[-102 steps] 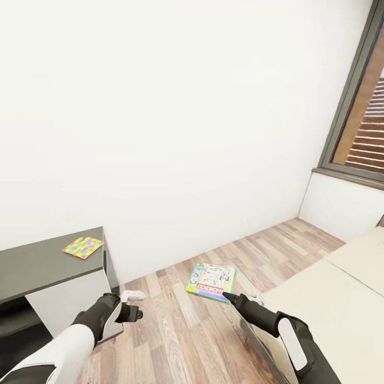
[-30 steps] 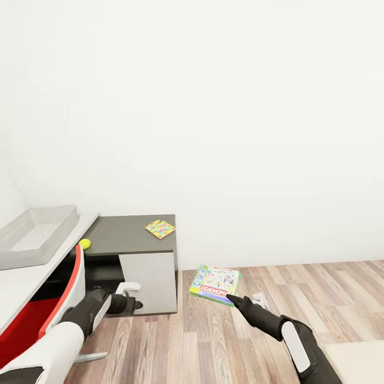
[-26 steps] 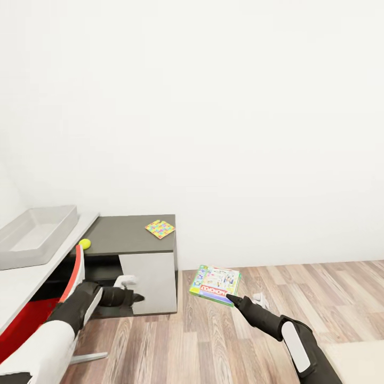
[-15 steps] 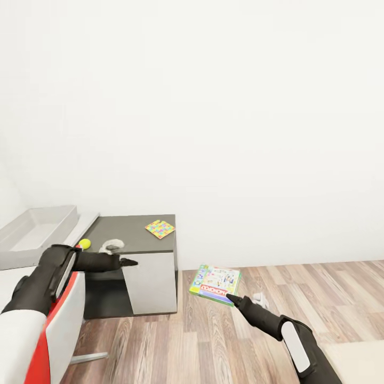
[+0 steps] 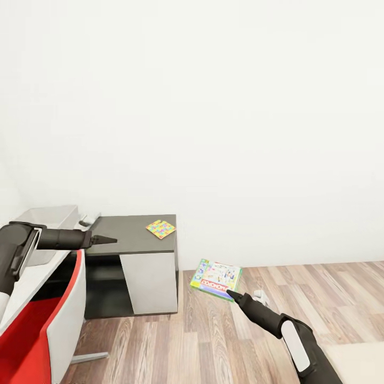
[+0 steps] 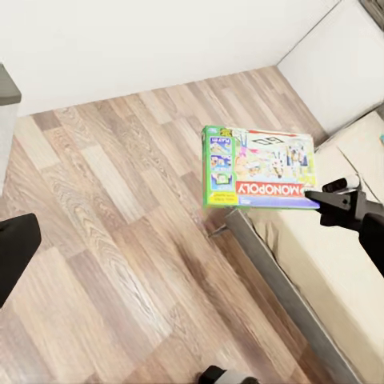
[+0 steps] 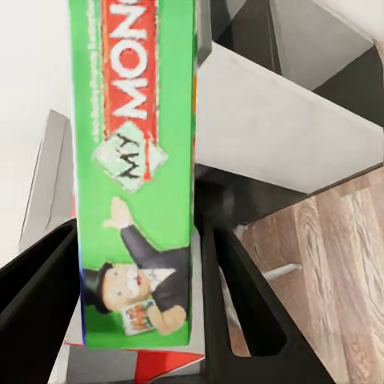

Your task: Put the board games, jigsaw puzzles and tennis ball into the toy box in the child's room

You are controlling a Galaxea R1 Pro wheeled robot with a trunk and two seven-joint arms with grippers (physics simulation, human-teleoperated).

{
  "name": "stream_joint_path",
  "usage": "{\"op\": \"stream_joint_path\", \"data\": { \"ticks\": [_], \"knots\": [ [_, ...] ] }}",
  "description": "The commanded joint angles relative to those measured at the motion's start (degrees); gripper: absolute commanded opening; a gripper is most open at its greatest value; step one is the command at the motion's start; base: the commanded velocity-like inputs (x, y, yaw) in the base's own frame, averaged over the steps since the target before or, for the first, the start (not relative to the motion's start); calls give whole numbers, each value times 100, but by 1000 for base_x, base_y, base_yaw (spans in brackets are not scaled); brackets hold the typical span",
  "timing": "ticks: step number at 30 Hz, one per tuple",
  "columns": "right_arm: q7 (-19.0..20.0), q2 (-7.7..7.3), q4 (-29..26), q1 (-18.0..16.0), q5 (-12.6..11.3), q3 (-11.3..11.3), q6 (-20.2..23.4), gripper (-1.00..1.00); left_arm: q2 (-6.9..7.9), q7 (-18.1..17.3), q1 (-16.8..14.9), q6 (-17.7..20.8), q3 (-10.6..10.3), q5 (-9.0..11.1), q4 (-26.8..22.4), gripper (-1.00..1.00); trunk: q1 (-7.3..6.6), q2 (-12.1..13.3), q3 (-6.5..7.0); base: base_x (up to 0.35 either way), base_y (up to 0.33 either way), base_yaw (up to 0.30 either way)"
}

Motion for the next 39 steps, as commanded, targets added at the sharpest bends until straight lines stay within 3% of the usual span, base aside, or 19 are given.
{"op": "stream_joint_path", "data": {
  "ticks": [1, 10, 13, 17, 21, 23, 28, 39],
  "knots": [
    [38, 8, -9, -5, -5, -22, 42, -100, 7, -63, -6, 59, 8, -56, -4, 100, 2, -7, -9, 129, 0, 189],
    [87, 13, -73, -5, -12, -4, 76, -100, 22, -109, 44, 59, 6, -13, -4, 100, 2, -7, -9, 180, 0, 274],
    [90, 25, -265, 4, -13, 10, 126, -100, 20, -344, 72, 59, 25, -44, -4, 100, 2, -7, -10, 30, 0, 219],
    [84, 42, -1118, 69, -16, 26, 535, -100, 22, -602, 86, 59, 41, -78, -4, 100, 2, -7, -10, 8, 0, 57],
    [14, 86, -2756, 81, 0, -3, 1753, -100, 22, -670, 87, 59, 72, -68, -4, 100, 2, -7, -11, 2, 0, 13],
    [-53, 103, -3308, 1, -35, -10, 2070, -100, 22, -680, 85, 59, 85, -65, -4, 100, 2, -7, -11, 0, 0, 3],
    [-126, 122, -3620, -333, -71, -22, 2242, -100, 29, -686, 85, 59, 95, -55, -4, 100, 2, -7, -11, 0, 0, 1],
    [-146, 126, -3622, -399, -50, -34, 2254, -100, 75, -737, 86, 59, 94, -19, -4, 100, 2, -7, -11, 5, 0, 0]
  ]
}}
